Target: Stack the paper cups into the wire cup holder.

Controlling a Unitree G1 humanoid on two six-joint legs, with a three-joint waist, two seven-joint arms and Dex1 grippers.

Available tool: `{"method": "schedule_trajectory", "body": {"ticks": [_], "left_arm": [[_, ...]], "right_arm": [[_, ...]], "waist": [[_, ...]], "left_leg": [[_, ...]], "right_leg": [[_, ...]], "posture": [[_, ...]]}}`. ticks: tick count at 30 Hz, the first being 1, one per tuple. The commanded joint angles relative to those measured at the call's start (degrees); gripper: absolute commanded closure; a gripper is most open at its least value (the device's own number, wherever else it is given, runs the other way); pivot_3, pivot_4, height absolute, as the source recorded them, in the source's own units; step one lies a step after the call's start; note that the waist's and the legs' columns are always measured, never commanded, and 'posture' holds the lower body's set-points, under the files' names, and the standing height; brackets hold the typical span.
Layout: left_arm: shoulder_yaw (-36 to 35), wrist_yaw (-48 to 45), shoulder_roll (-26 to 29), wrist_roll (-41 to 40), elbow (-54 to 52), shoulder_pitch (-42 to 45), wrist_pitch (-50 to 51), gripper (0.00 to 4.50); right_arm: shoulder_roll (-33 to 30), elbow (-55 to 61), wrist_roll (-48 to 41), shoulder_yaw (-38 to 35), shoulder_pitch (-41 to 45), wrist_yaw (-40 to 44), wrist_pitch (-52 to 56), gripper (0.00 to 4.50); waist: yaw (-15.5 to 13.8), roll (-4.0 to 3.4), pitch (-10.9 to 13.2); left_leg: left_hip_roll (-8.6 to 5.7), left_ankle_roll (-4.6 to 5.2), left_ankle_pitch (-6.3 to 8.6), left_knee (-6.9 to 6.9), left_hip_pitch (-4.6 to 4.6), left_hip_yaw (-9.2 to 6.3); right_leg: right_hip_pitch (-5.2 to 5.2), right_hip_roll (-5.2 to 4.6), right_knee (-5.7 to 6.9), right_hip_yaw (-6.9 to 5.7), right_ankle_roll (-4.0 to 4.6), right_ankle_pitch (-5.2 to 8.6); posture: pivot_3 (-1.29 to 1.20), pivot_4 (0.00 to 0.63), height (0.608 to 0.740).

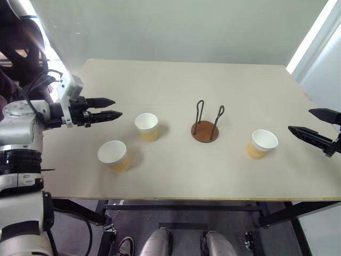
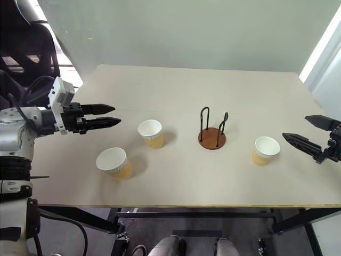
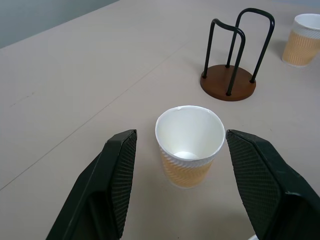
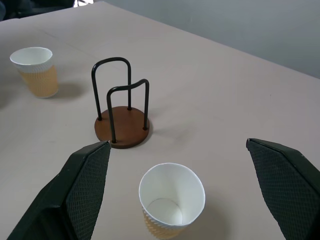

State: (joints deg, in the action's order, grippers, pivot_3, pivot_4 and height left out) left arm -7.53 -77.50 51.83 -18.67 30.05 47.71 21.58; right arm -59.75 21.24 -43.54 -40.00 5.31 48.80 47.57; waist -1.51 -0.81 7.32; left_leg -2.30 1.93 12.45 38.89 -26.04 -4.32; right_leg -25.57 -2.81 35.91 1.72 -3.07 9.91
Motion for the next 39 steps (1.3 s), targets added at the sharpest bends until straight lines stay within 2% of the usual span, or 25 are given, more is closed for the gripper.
{"method": "schedule_trajectory", "body": {"ticks": [1,6,9,12,16,21,25,31,39], "left_arm": [[-0.7,-0.4,0.7,-0.9,-2.0,0.3,-0.1,1.48],[-0.8,-0.6,0.7,-1.0,-1.8,0.5,-0.2,1.48],[-1.1,-0.9,0.8,-1.4,-1.9,0.9,-0.2,1.48],[-1.2,-1.2,0.9,-1.6,-2.0,1.3,-0.2,1.48],[-1.0,-2.7,1.5,-2.4,-3.6,1.3,0.3,1.48],[-1.7,-4.6,3.8,-3.7,-5.3,1.7,1.2,1.48],[-1.7,-5.0,4.3,-4.0,-5.9,1.0,1.4,1.48],[-1.6,-4.0,3.8,-4.7,-7.7,-1.0,2.2,1.48],[-1.3,-3.3,3.4,-5.0,-9.0,-1.5,3.0,1.48]], "right_arm": [[-0.4,1.1,-0.6,-1.8,0.8,-0.3,-0.7,0.00],[-0.2,1.2,-1.2,-1.6,1.5,-0.6,-0.7,0.00],[2.0,3.2,-5.2,1.1,5.3,-3.4,0.8,0.00],[6.7,7.5,-8.9,9.0,11.6,-9.5,3.1,0.00],[13.0,8.9,-7.8,17.7,18.6,-19.9,6.6,0.00],[20.0,9.6,-8.3,24.6,23.1,-30.6,13.6,0.00],[24.6,10.5,-9.7,27.1,23.1,-35.4,18.0,0.00],[31.3,7.8,-6.1,31.4,22.9,-41.0,19.8,0.00],[32.9,1.6,2.2,33.7,25.1,-41.8,16.2,0.00]], "waist": [[0.0,0.00,0.0],[0.0,0.00,0.0],[0.1,0.00,0.0],[0.4,0.01,0.0],[0.7,0.01,0.0],[0.6,0.02,0.0],[0.5,0.02,0.0],[0.6,0.04,0.0],[0.5,0.05,0.0]], "left_leg": [[0.00,0.00,0.00,0.00,0.00,0.00],[0.00,0.01,0.00,0.00,0.00,0.00],[0.00,0.02,-0.01,0.00,0.01,0.00],[0.02,0.17,-0.14,-0.01,0.05,0.00],[0.06,0.40,-0.40,-0.05,0.06,-0.06],[0.05,0.41,-0.43,-0.06,0.02,-0.10],[0.05,0.37,-0.40,-0.08,0.00,-0.13],[0.06,0.25,-0.37,-0.10,-0.03,-0.14],[0.07,-0.23,-0.18,-0.13,-0.04,-0.17]], "right_leg": [[0.00,0.00,0.00,0.00,0.00,0.00],[0.00,0.00,0.00,0.00,0.00,0.00],[-0.01,0.00,0.00,0.01,0.01,0.00],[-0.01,0.07,0.01,0.01,0.02,-0.06],[-0.03,0.16,0.00,0.06,-0.04,-0.22],[-0.09,0.17,-0.02,0.05,-0.21,-0.38],[-0.12,0.15,-0.02,0.02,-0.11,-0.32],[-0.24,0.17,0.00,0.02,0.14,-0.29],[-0.27,0.18,0.01,0.02,0.29,-0.38]], "posture": [[0.00,0.150,0.740],[0.00,0.150,0.740],[0.00,0.150,0.740],[0.00,0.150,0.740],[0.00,0.150,0.740],[0.00,0.150,0.740],[0.00,0.150,0.740],[0.00,0.150,0.740],[0.00,0.150,0.740]]}}
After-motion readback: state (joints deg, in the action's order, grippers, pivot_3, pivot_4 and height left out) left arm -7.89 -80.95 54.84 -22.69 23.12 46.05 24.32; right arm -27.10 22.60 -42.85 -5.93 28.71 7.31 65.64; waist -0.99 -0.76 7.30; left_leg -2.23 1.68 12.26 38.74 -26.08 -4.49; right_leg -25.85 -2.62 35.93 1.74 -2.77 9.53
